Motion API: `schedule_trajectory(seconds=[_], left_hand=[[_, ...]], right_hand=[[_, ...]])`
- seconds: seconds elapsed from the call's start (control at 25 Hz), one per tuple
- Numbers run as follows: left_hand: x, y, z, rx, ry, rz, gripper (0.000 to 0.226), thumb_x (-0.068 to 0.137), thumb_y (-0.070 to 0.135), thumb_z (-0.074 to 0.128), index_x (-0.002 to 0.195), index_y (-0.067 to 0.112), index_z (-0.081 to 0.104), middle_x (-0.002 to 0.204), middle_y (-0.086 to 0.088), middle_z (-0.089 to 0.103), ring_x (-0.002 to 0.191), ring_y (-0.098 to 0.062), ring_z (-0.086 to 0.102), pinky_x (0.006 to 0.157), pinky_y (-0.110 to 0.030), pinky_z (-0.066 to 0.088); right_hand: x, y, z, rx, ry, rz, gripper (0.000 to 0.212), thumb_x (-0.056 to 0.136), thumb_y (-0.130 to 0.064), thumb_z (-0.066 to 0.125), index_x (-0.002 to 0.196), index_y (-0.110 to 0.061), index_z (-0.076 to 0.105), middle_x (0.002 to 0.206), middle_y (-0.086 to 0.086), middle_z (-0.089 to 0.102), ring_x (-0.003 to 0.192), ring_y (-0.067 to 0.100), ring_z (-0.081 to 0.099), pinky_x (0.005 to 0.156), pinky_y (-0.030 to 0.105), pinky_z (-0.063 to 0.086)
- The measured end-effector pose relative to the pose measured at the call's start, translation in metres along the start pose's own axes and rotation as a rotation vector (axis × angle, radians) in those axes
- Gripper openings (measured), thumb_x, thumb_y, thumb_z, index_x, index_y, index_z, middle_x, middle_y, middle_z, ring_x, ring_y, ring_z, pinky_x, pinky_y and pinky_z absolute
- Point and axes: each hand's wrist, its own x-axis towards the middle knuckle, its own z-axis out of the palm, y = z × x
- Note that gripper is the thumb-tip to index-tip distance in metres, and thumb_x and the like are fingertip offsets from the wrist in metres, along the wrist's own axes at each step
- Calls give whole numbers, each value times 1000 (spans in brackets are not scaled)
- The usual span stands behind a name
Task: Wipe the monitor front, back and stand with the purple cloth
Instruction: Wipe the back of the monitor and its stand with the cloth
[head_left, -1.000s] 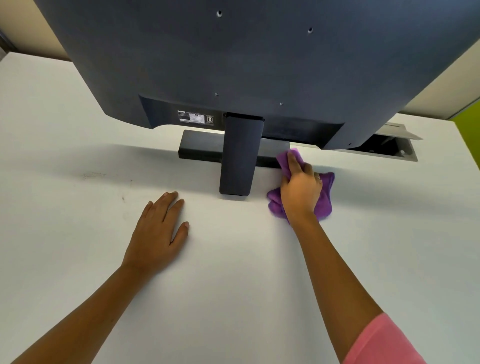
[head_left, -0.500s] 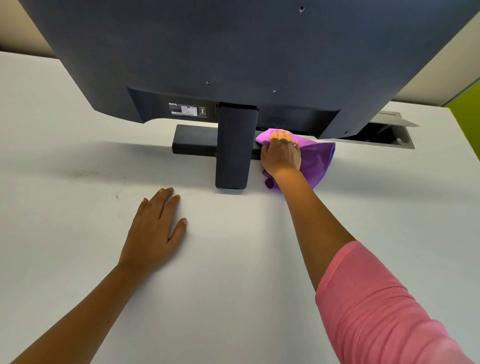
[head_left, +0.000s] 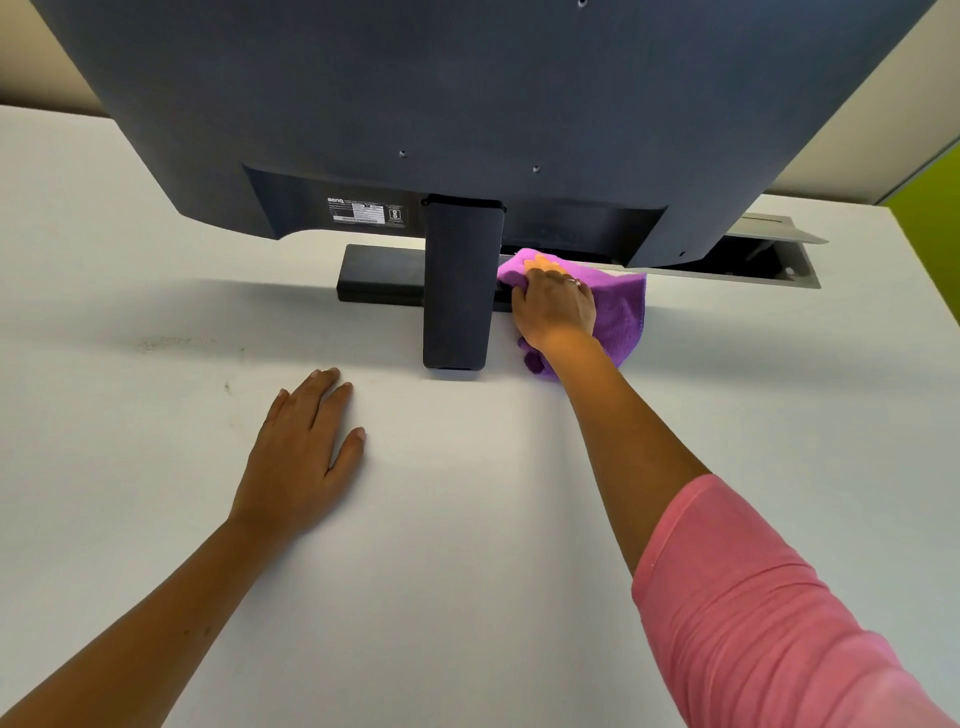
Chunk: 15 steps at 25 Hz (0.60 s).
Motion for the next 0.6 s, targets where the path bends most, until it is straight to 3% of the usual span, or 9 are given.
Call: schedule_trajectory(seconds=[0.16, 0.32, 0.48, 0.6], left_hand=[[0, 0, 0, -4, -1, 1, 57, 94, 42, 31, 134, 5, 47, 145, -11, 42, 135, -27, 37, 114, -42, 22], [-1, 0, -1, -16, -1, -8, 57, 94, 42, 31, 135, 5, 46, 146, -10, 41, 136, -26, 35, 115, -43, 21], [-1, 0, -2, -19, -9, -6, 57, 94, 42, 31, 136, 6, 46, 146, -10, 40, 137, -25, 35, 115, -43, 22], [-1, -1, -2, -15, -8, -8, 57, 94, 41, 30, 136, 5, 46, 146, -11, 41, 136, -27, 35, 115, -43, 22]], right_hand=[[-7, 0, 0, 1, -48, 162, 39, 99, -33, 36, 129, -10, 47, 128, 12, 56, 114, 30, 55, 98, 40, 46], [-38, 4, 1, 1, -75, 161, 44, 99, -31, 34, 139, -12, 36, 143, 10, 43, 124, 33, 48, 103, 42, 40], [-79, 12, 4, 139, 116, 137, 35, 98, -26, 38, 126, -12, 54, 121, 9, 63, 106, 30, 60, 94, 38, 45], [-102, 5, 1, 426, 229, 291, 34, 98, -28, 42, 124, -12, 58, 113, 9, 66, 101, 27, 61, 94, 37, 48]])
